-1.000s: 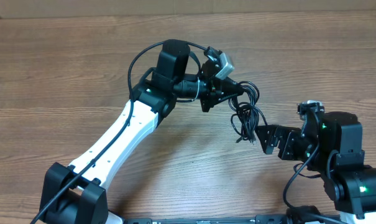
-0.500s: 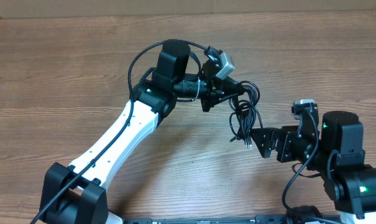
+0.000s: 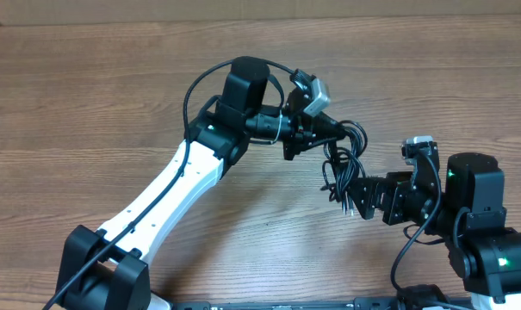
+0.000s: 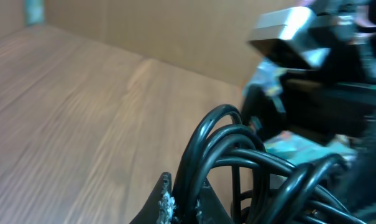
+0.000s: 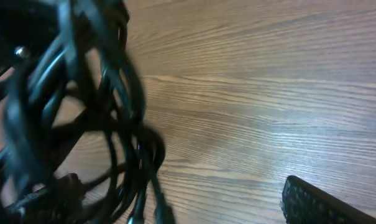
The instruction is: Untangle cables
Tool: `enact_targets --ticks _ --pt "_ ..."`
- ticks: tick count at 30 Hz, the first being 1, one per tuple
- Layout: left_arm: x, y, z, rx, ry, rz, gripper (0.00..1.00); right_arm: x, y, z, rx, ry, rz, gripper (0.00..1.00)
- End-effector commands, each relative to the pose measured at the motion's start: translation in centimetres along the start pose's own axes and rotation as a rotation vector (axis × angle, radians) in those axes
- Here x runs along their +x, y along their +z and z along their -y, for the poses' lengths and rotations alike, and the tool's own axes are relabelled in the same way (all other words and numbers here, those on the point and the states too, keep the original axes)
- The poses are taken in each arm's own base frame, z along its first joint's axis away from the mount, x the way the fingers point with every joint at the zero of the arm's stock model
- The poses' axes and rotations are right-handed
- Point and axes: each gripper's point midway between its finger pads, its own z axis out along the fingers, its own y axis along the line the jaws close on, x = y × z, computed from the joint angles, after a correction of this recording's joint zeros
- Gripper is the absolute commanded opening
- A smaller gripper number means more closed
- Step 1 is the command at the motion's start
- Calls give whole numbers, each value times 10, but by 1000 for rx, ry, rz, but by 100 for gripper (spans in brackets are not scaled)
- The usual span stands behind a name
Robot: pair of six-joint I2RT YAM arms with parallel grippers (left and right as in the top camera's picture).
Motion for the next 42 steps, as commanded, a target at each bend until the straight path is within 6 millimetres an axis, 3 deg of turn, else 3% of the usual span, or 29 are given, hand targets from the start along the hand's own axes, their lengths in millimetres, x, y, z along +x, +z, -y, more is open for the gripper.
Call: enact_targets --ticks 1,3,7,13,20,25,33,37,42 --pt "-13 2 47 209 44 18 4 -9 -3 8 61 -15 39 100" --pt "-12 7 59 254 73 16 4 -11 -4 18 119 2 53 100" --pt "-11 11 57 236 78 12 4 -17 -10 46 278 131 107 100" --pt "8 14 13 -25 -24 -58 4 -17 -13 55 332 176 125 100" --pt "10 14 27 54 -46 -63 4 -18 -23 78 470 192 154 100" --pt "12 14 29 64 -57 -68 4 -10 -39 104 643 283 180 100" --pt "9 11 50 190 -49 -55 4 -10 -51 118 748 281 205 100" --pt "15 11 51 191 -70 -72 4 -22 -66 130 842 271 284 100" --pt "21 10 52 192 -85 -90 4 -50 -71 127 829 269 413 100"
